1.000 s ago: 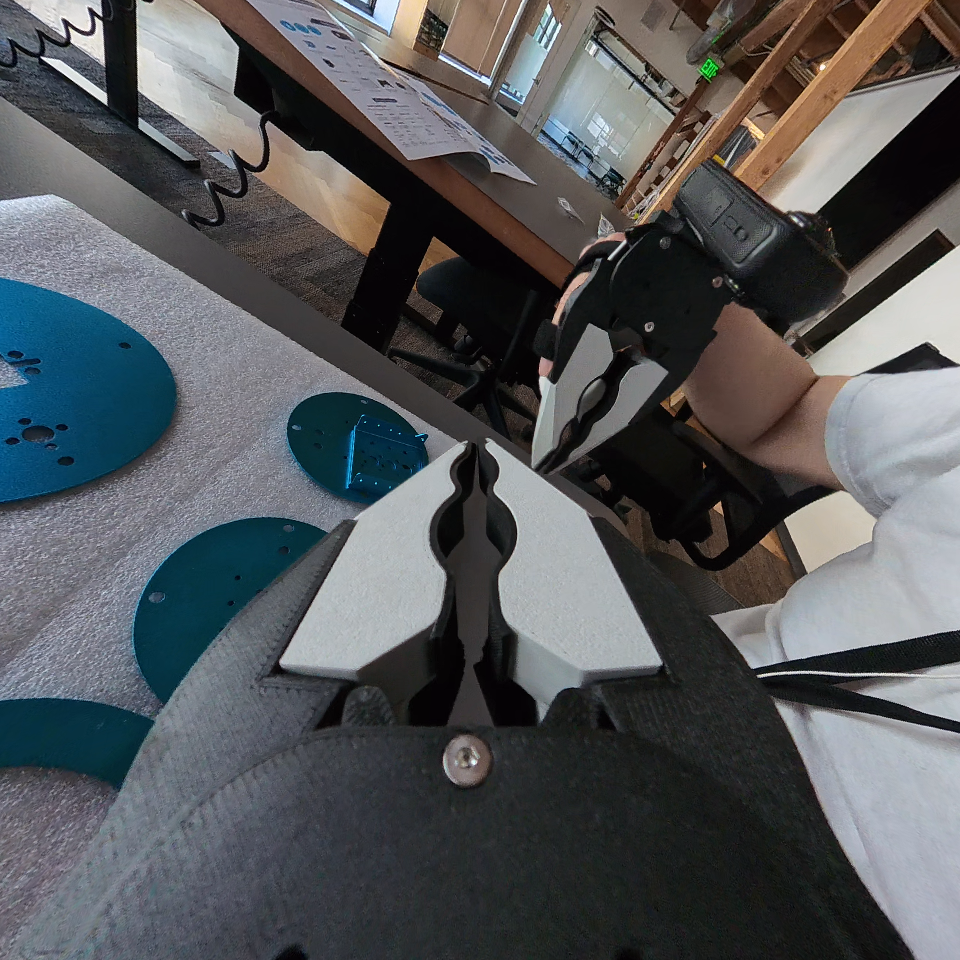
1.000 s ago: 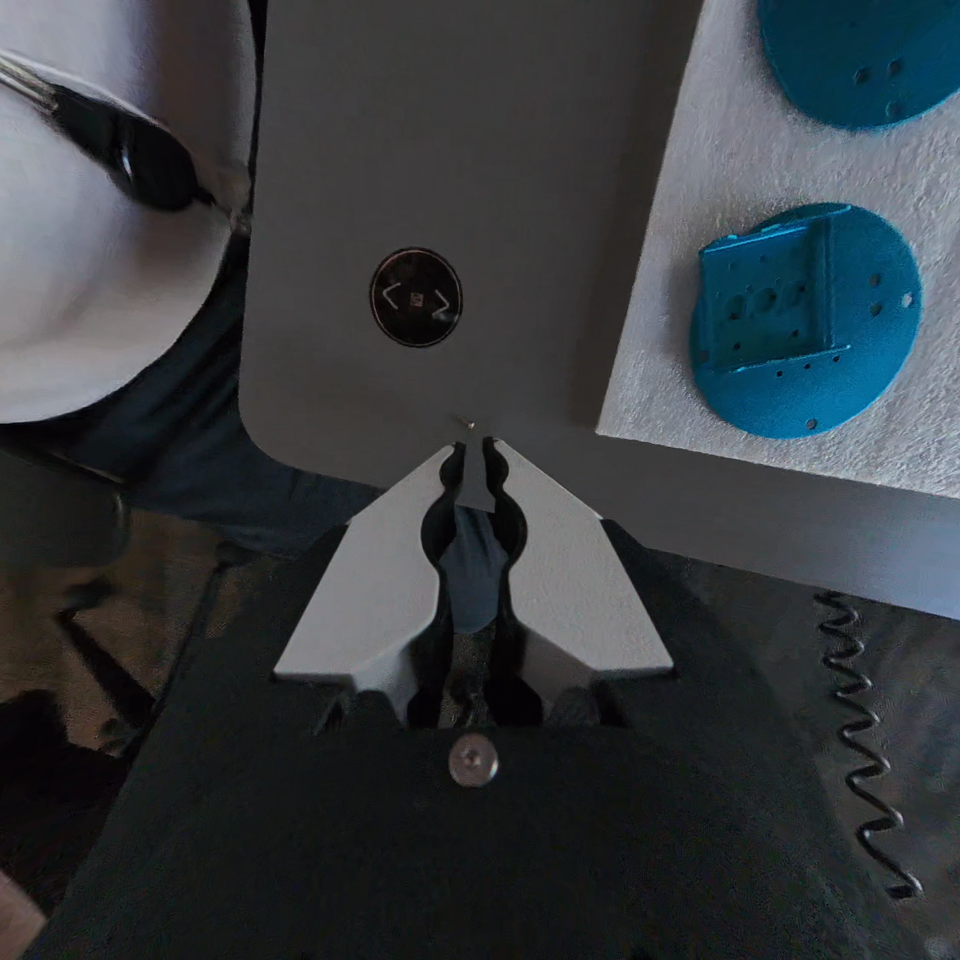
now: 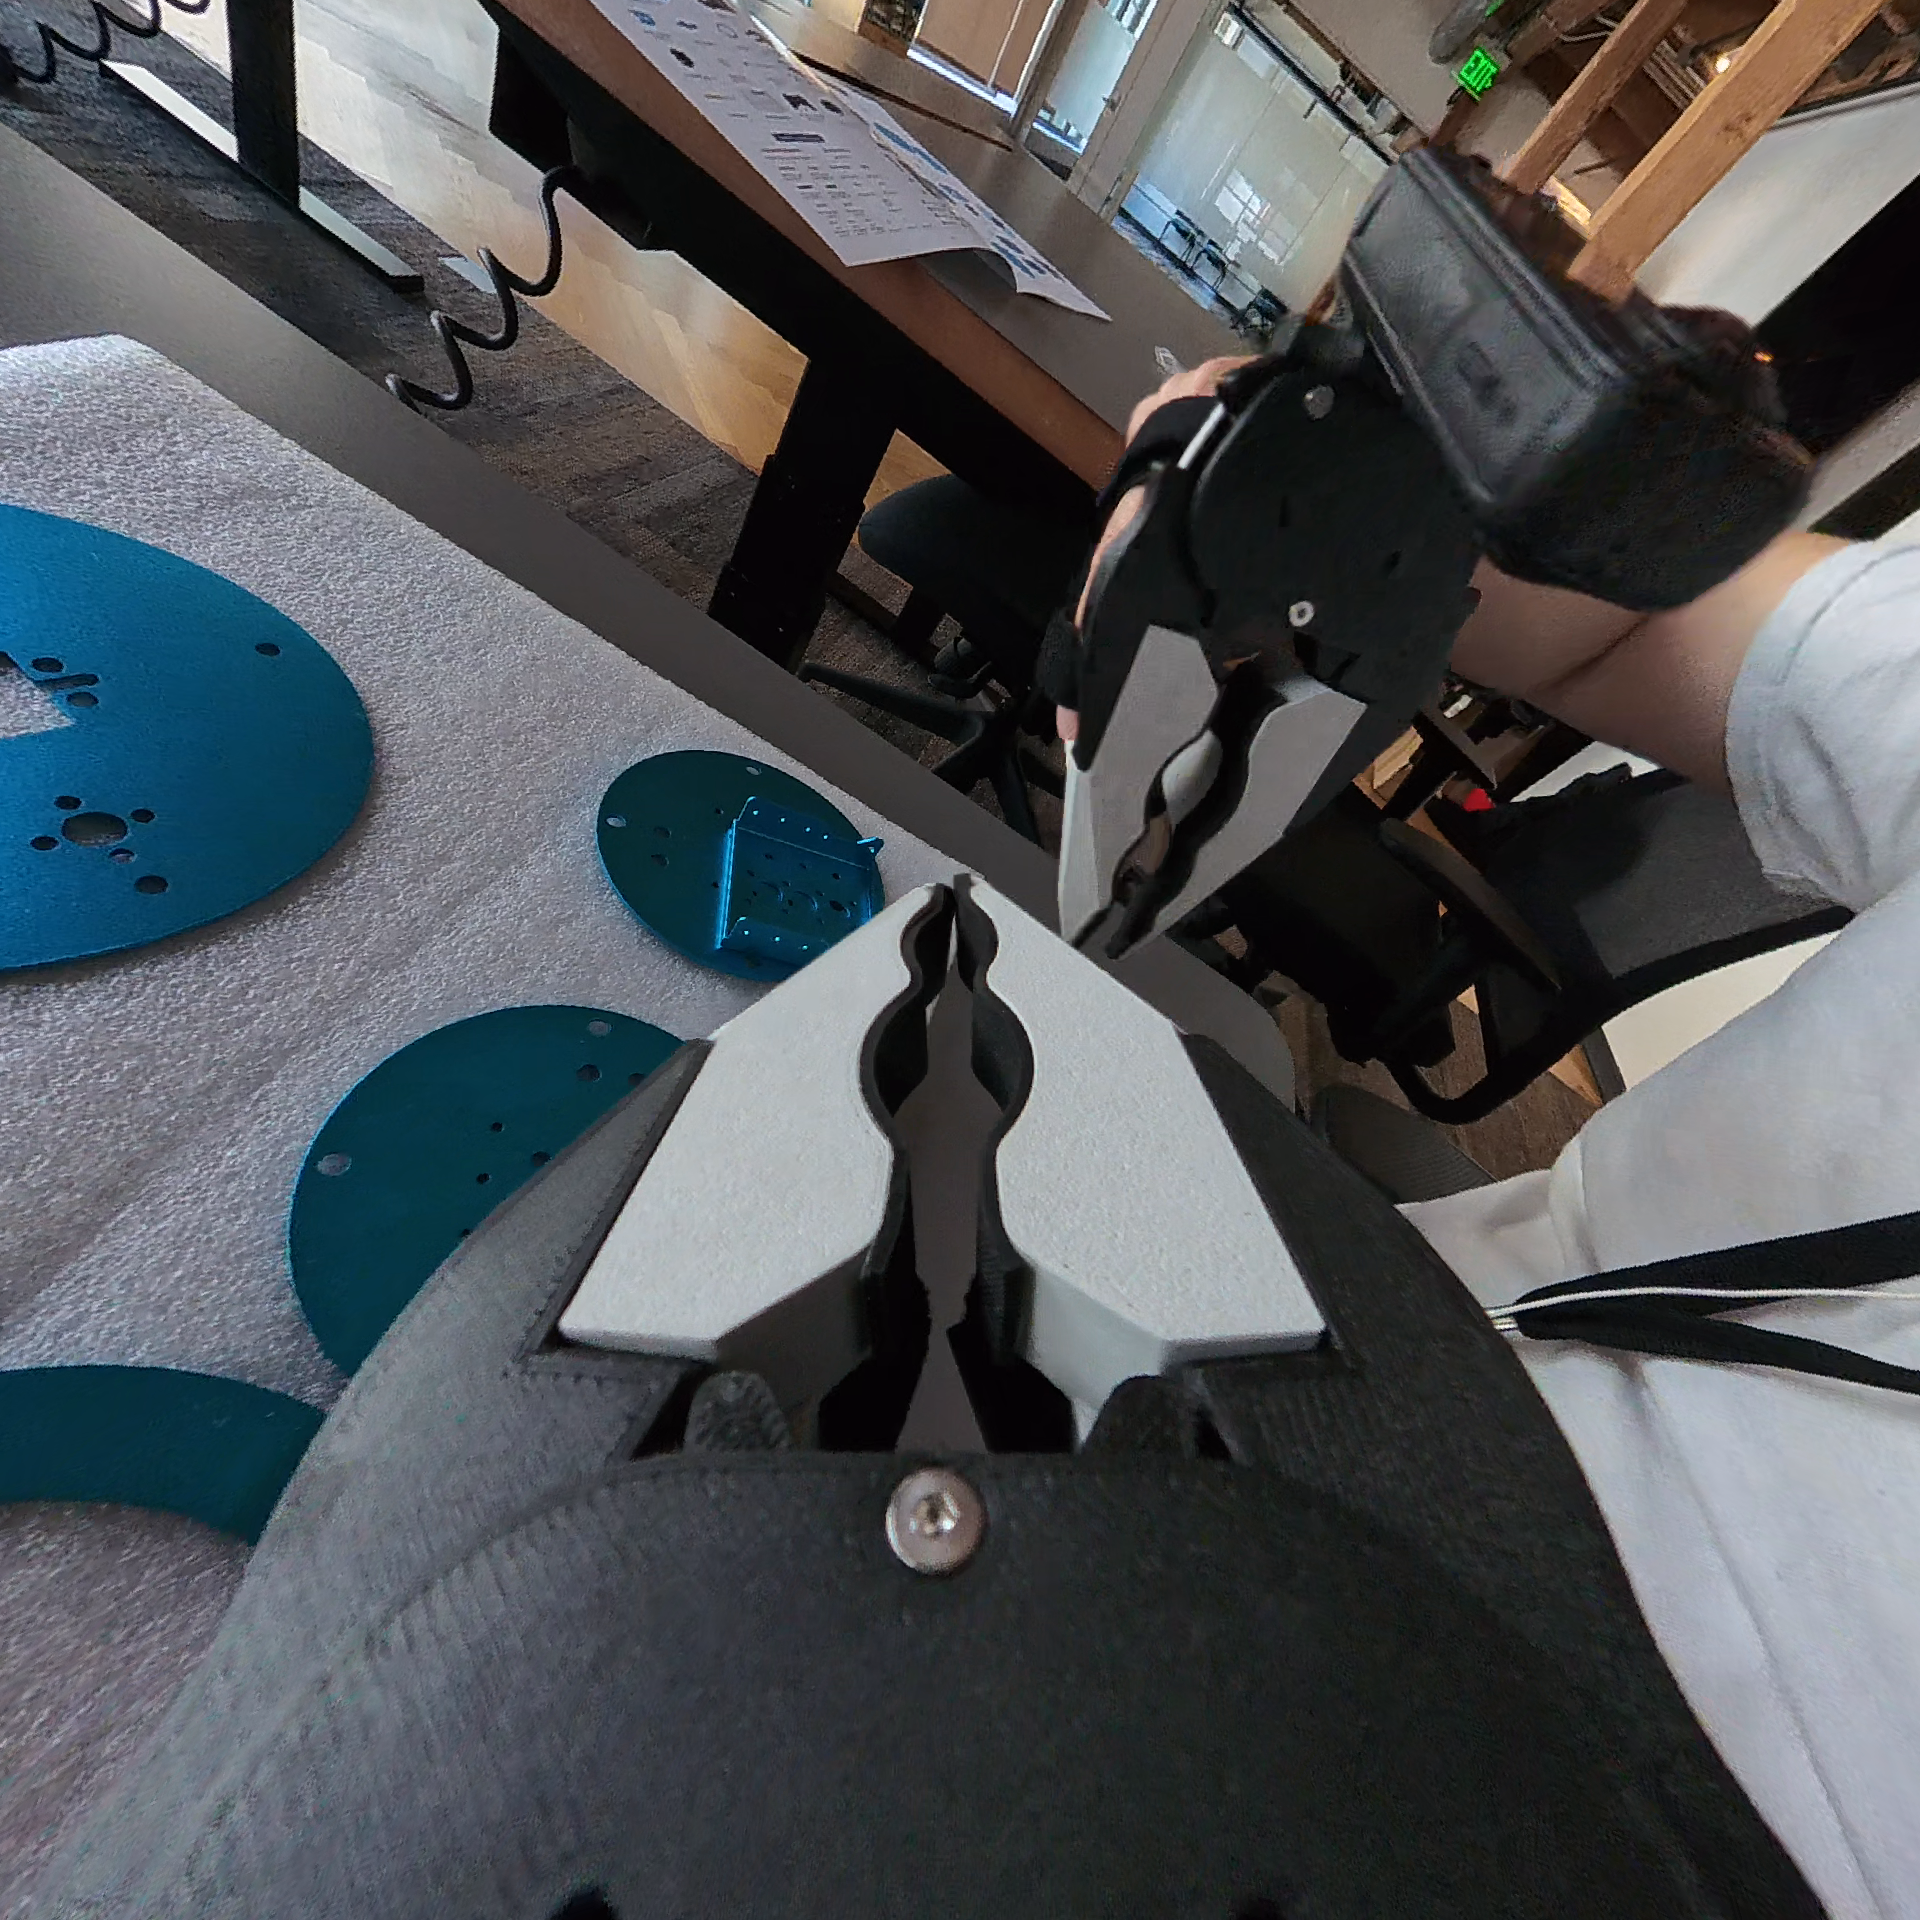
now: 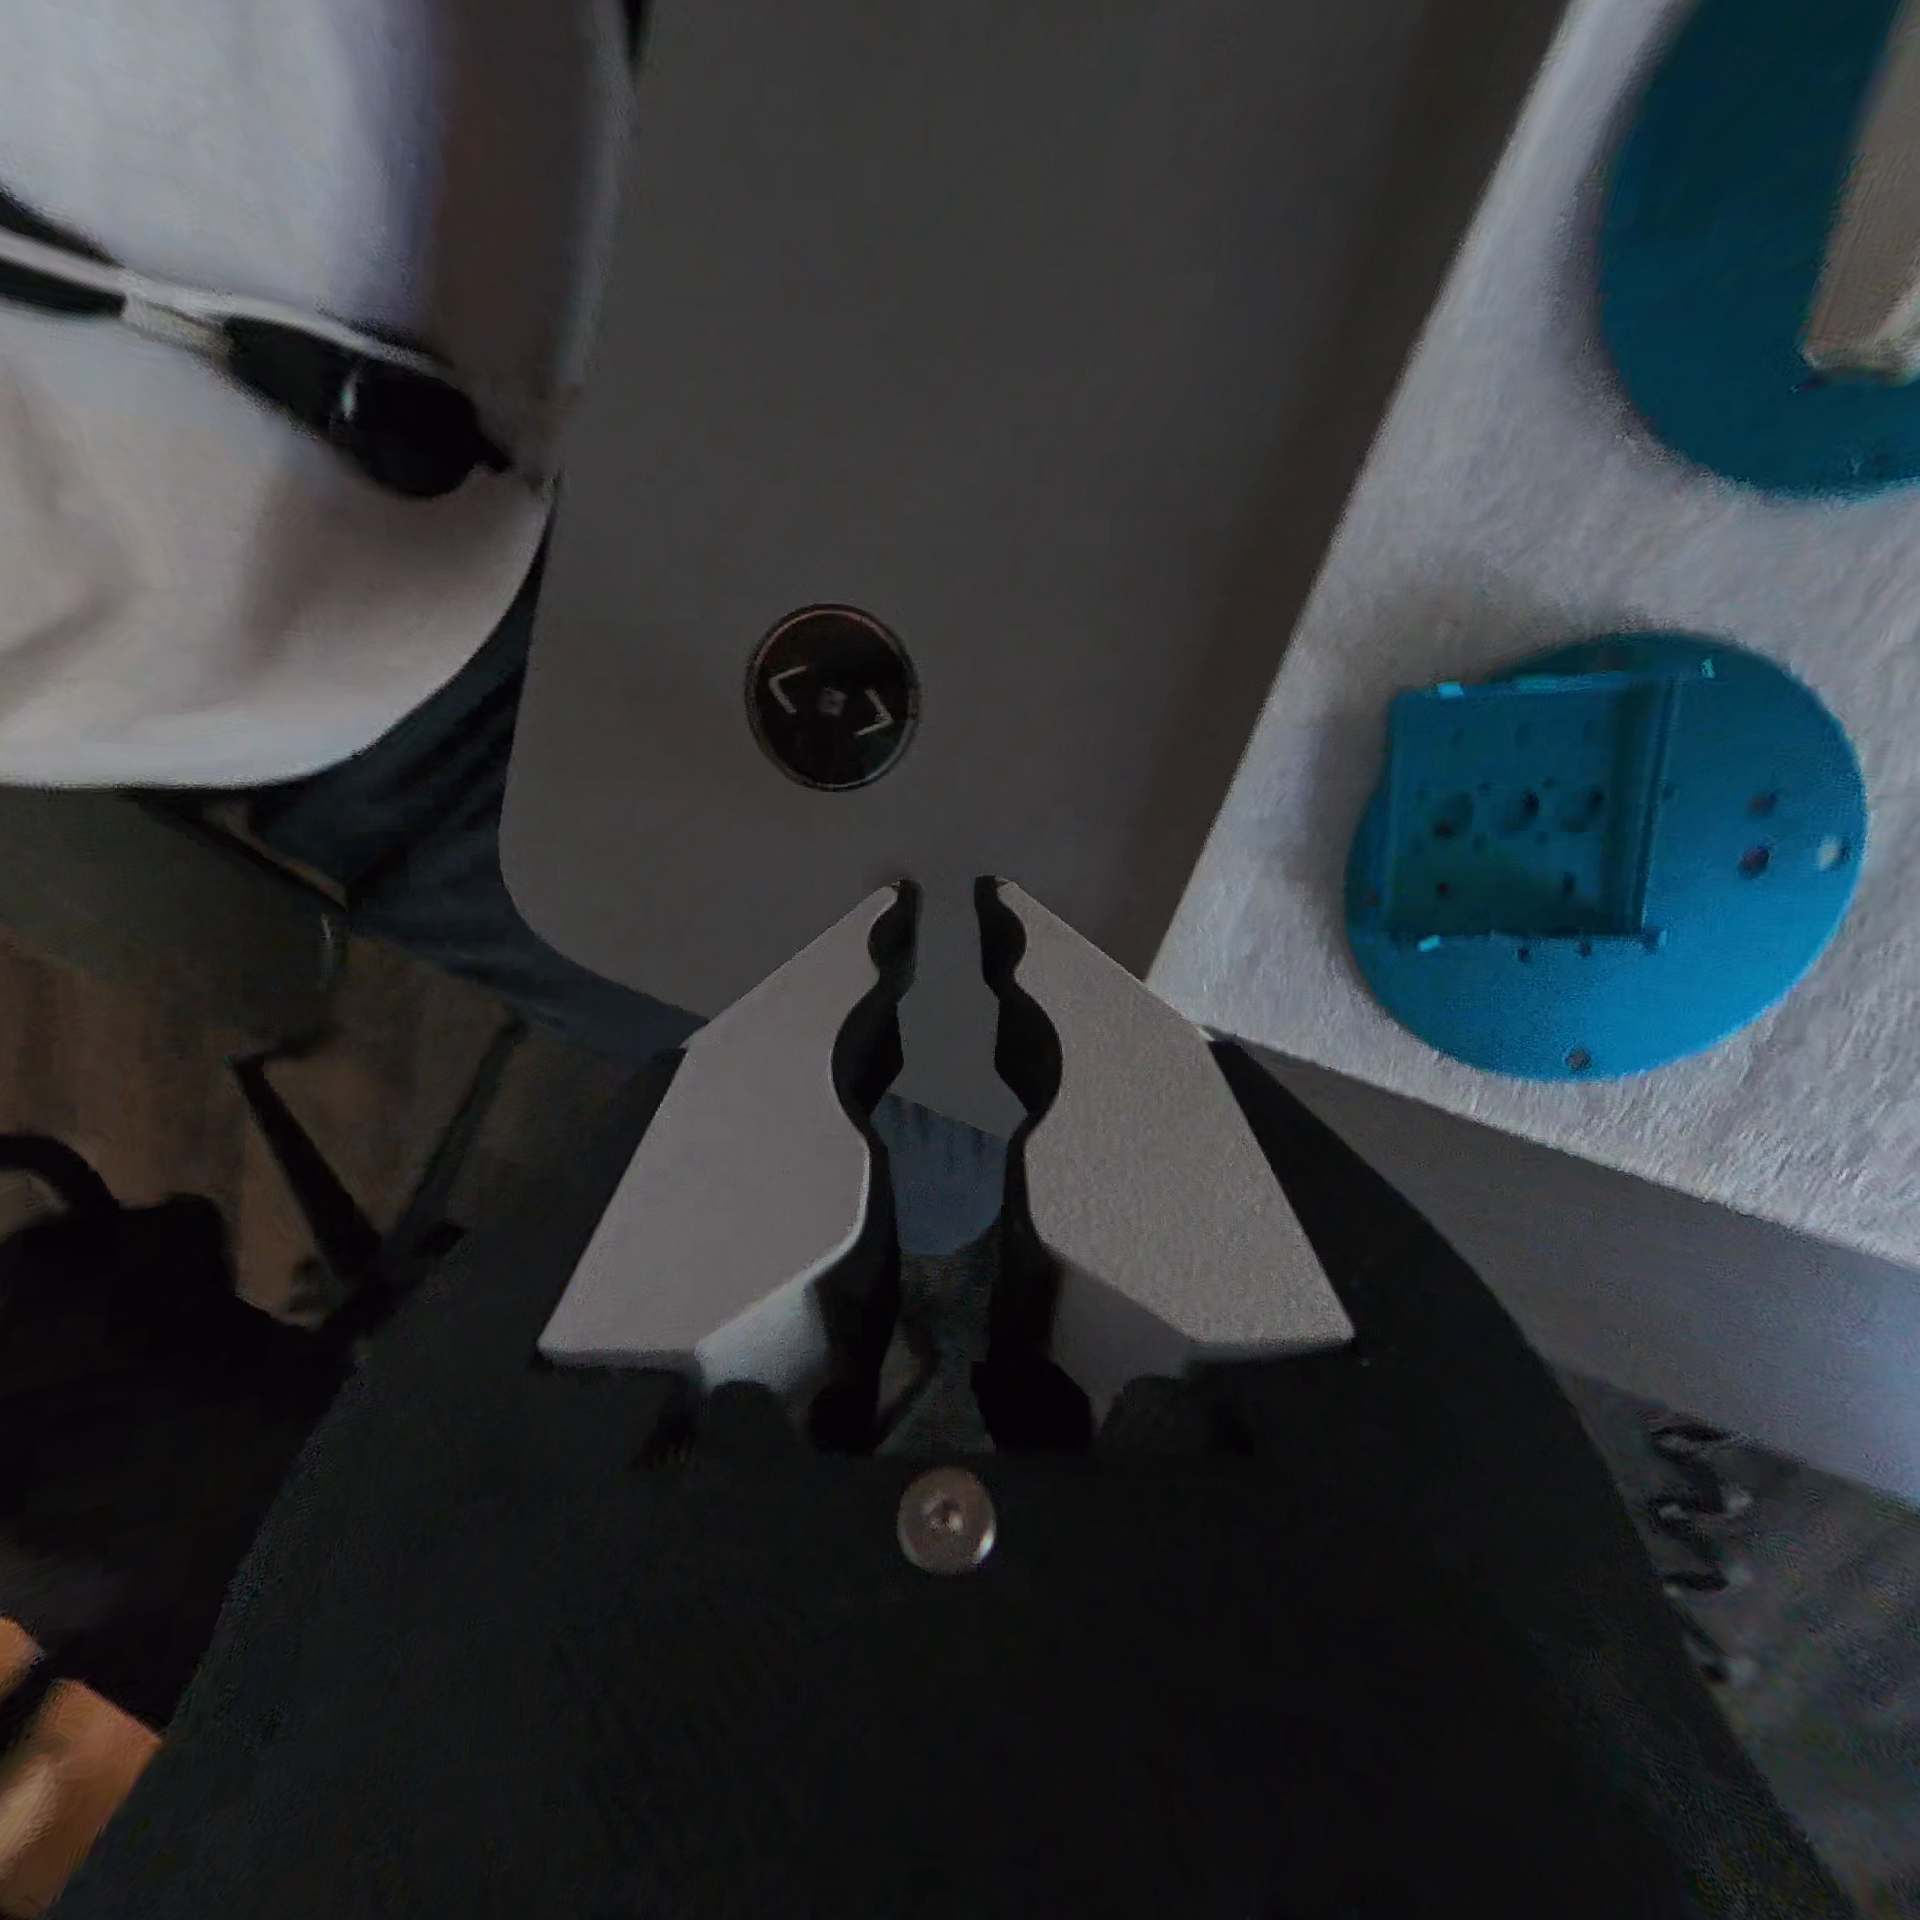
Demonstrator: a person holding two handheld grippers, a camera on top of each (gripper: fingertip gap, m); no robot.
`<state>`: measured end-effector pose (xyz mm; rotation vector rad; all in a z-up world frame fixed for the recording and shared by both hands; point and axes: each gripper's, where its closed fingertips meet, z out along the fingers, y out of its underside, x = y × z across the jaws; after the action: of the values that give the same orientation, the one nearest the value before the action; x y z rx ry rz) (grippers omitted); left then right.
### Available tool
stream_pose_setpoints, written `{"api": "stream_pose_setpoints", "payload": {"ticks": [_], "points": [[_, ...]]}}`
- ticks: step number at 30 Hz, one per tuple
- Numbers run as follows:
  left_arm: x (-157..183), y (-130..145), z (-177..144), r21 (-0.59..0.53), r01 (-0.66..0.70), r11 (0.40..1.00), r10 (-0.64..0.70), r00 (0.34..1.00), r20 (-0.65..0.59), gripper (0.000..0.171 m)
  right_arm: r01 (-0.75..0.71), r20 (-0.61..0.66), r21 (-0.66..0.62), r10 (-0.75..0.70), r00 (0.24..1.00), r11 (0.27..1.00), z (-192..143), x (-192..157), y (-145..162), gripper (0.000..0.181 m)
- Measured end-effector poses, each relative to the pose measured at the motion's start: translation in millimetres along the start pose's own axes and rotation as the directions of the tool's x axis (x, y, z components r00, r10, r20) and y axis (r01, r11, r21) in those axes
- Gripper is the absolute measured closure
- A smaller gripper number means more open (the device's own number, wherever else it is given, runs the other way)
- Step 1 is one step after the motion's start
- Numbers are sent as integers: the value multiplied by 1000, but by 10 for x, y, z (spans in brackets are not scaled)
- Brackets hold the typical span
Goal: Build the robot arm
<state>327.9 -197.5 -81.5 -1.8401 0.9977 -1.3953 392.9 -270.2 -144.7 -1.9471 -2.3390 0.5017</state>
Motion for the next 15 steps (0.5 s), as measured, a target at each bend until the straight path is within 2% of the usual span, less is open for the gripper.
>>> {"api": "stream_pose_setpoints", "payload": {"ticks": [2, 4, 8, 10, 13, 15], "points": [[-9, -17, -13, 10, 2, 1000, -2, 1000, 5, 171, -218, 28, 28, 217, 976, 976, 2, 15, 19, 168], [-14, -28, -20, 16, 10, 1000, -10, 1000, 5, 171, -410, 68, 51, 407, 911, 911, -4, -13, 55, 168], [-35, -14, -20, 9, 27, 1000, -27, 1000, 14, 171, -727, 176, 166, 706, 686, 666, -138, -13, -48, 173], [-48, -9, -26, 4, 27, 1000, -27, 999, 27, 171, -773, 131, 189, 765, 631, 606, -154, -2, -10, 171], [-72, -18, -49, 6, 16, 1000, -17, 998, 59, 171, -783, -51, 222, 808, 586, 582, -132, 37, 145, 171], [-77, -35, -67, 14, 15, 1000, -16, 997, 72, 171, -800, -81, 285, 845, 529, 529, -127, 34, 130, 170]]}}
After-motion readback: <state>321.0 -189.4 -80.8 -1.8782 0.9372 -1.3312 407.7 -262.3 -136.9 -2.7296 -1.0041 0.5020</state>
